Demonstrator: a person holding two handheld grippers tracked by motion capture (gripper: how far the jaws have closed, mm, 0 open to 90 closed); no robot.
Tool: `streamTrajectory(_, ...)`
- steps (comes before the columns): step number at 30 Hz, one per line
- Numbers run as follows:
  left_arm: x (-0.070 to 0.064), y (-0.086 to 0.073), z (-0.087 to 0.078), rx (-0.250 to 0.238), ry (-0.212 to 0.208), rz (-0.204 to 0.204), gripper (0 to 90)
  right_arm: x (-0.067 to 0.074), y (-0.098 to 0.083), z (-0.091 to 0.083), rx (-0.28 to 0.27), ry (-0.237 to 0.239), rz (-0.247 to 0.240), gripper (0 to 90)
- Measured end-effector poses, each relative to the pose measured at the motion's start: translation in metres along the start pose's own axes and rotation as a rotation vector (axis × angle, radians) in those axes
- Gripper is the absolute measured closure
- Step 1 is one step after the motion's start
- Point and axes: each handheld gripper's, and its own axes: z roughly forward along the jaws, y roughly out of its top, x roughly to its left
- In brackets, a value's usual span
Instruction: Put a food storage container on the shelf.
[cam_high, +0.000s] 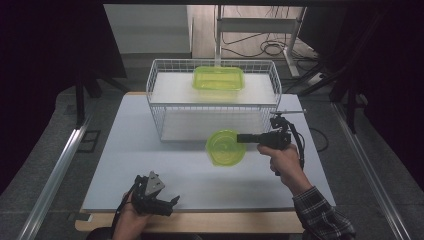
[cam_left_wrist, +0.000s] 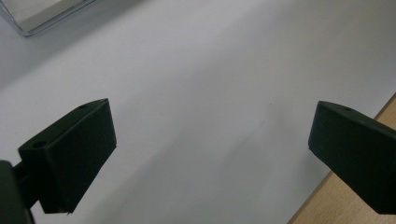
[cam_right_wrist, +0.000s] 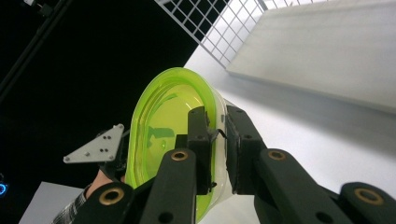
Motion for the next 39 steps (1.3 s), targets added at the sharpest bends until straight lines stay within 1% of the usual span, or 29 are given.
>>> streamTrajectory(3, 0.000, 0.000, 0.000, 0.000, 0.000, 0.002, 0.5, 0.004, 0.008, -0.004, -0.013, 0.000, -0.003, 81.0)
streamTrajectory(4, 0.000, 0.000, 0.000, 0.000, 0.000, 0.002, 0.5, 0.004, 0.008, -0.004, -0.013, 0.000, -0.003, 81.0)
streamTrajectory(6, 0.000, 0.000, 0.000, -0.002, 0.000, 0.001, 0.5, 0.007, 0.014, -0.007, -0.032, 0.006, -0.001, 81.0)
streamTrajectory(18, 0.000, 0.000, 0.000, -0.002, 0.000, 0.001, 0.5, 0.016, 0.035, -0.015, -0.082, 0.011, 0.002, 81.0)
streamTrajectory(24, 0.000, 0.000, 0.000, -0.005, 0.001, -0.004, 0.5, 0.026, 0.053, -0.020, -0.112, 0.000, -0.017, 81.1)
streamTrajectory(26, 0.001, 0.000, -0.001, -0.004, 0.001, -0.001, 0.5, 0.027, 0.056, -0.021, -0.115, -0.004, -0.021, 81.0)
streamTrajectory(27, 0.001, 0.000, -0.001, -0.005, 0.000, -0.002, 0.4, 0.030, 0.062, -0.021, -0.124, -0.009, -0.025, 81.1)
streamTrajectory(28, 0.001, 0.000, -0.001, -0.007, -0.002, -0.006, 0.4, 0.030, 0.062, -0.021, -0.124, -0.009, -0.025, 81.1)
streamTrajectory(30, 0.002, 0.000, -0.002, -0.014, -0.004, -0.014, 0.5, 0.032, 0.068, -0.021, -0.134, -0.015, -0.031, 81.0)
streamTrajectory(31, 0.002, 0.000, -0.002, -0.019, -0.007, -0.021, 0.5, 0.034, 0.074, -0.021, -0.143, -0.020, -0.033, 81.0)
streamTrajectory(32, 0.002, 0.000, -0.002, -0.019, -0.007, -0.021, 0.5, 0.034, 0.074, -0.021, -0.143, -0.020, -0.033, 81.0)
streamTrajectory(33, 0.002, 0.000, -0.002, -0.020, -0.007, -0.024, 0.5, 0.037, 0.079, -0.020, -0.154, -0.022, -0.037, 81.0)
streamTrajectory(34, 0.003, -0.001, -0.002, -0.019, -0.007, -0.025, 0.5, 0.037, 0.079, -0.020, -0.154, -0.022, -0.037, 81.0)
streamTrajectory(35, 0.003, -0.001, -0.002, -0.020, -0.008, -0.027, 0.5, 0.040, 0.085, -0.020, -0.162, -0.030, -0.045, 81.0)
streamTrajectory(39, 0.003, 0.000, -0.003, -0.014, -0.009, -0.022, 0.5, 0.044, 0.094, -0.019, -0.179, -0.041, -0.049, 81.0)
